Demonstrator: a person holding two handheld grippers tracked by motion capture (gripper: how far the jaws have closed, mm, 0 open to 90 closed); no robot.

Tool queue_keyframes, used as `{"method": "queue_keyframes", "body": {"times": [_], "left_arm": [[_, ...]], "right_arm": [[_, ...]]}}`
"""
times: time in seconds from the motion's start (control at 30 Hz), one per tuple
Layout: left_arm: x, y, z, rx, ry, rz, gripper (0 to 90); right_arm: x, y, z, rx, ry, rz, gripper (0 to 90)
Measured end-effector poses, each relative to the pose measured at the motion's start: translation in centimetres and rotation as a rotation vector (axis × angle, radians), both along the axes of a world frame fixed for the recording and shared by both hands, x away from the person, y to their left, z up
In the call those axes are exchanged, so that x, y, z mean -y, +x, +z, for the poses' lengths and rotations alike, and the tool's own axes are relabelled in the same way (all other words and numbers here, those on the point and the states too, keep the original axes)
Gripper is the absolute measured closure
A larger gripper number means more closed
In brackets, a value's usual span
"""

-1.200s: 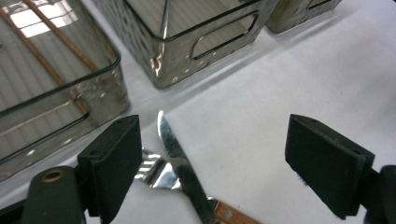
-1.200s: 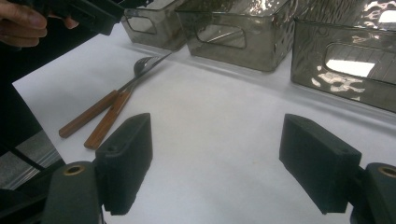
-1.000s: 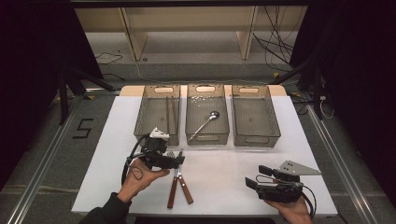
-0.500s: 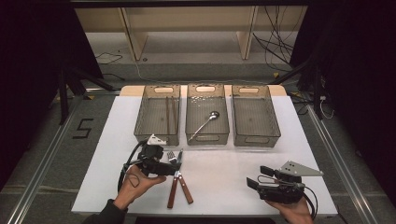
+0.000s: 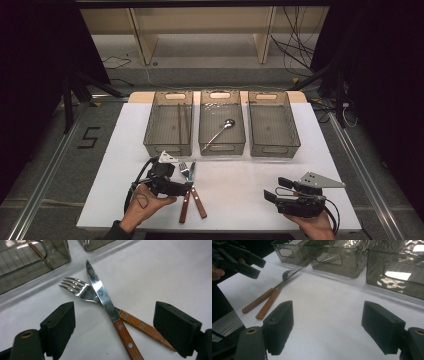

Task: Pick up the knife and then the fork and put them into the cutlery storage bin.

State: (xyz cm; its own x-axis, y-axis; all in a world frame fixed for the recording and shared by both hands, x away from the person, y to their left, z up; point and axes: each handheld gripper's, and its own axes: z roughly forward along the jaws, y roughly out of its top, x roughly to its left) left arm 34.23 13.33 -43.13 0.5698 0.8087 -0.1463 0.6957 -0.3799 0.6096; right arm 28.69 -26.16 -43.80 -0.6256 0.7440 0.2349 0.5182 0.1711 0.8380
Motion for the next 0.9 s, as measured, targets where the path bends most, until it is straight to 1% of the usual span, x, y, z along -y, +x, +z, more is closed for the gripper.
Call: {"method": "queue_keyframes", "body": {"times": [0.1,0.27,0.33,0.4,0.5,0.53,0.6,0.63,0.73,0.8,0.9], "left_arm": [[0.0,-0.2,-0.2,-0.013,0.021,0.0,17.8],[0.2,-0.5,-0.4,-0.054,0.057,-0.002,18.8],[0.4,-0.6,-0.5,-0.079,0.079,-0.011,19.3],[0.7,-0.8,-0.7,-0.092,0.096,-0.014,20.6],[1.2,-0.9,-1.1,-0.11,0.128,-0.035,23.0],[1.3,-1.0,-1.3,-0.117,0.139,-0.045,24.5],[1.6,-1.0,-1.5,-0.128,0.159,-0.047,26.8],[1.7,-1.0,-1.7,-0.134,0.162,-0.048,28.0],[2.1,-1.0,-2.0,-0.161,0.182,-0.074,31.8],[2.4,-0.9,-2.3,-0.169,0.203,-0.081,35.1],[2.6,-0.8,-2.6,-0.173,0.216,-0.1,40.5]], "right_arm": [[-0.1,0.0,0.1,0.001,0.002,0.005,26.3],[-0.1,0.0,0.1,0.004,0.0,0.01,26.3],[-0.2,0.0,0.1,0.005,-0.002,0.01,26.3],[-0.2,0.0,0.2,0.006,-0.003,0.01,26.4],[-0.2,-0.1,0.2,0.006,-0.001,0.006,26.3],[-0.2,-0.1,0.2,0.005,-0.003,0.007,26.3],[-0.3,-0.1,0.2,0.008,-0.006,0.009,26.3],[-0.4,-0.1,0.2,0.005,-0.008,0.011,26.3],[-0.4,-0.1,0.2,0.005,-0.008,0.01,26.4],[-0.3,-0.1,0.2,0.005,-0.009,0.008,26.3],[-0.3,-0.2,0.2,0.004,-0.009,0.006,26.4]]}}
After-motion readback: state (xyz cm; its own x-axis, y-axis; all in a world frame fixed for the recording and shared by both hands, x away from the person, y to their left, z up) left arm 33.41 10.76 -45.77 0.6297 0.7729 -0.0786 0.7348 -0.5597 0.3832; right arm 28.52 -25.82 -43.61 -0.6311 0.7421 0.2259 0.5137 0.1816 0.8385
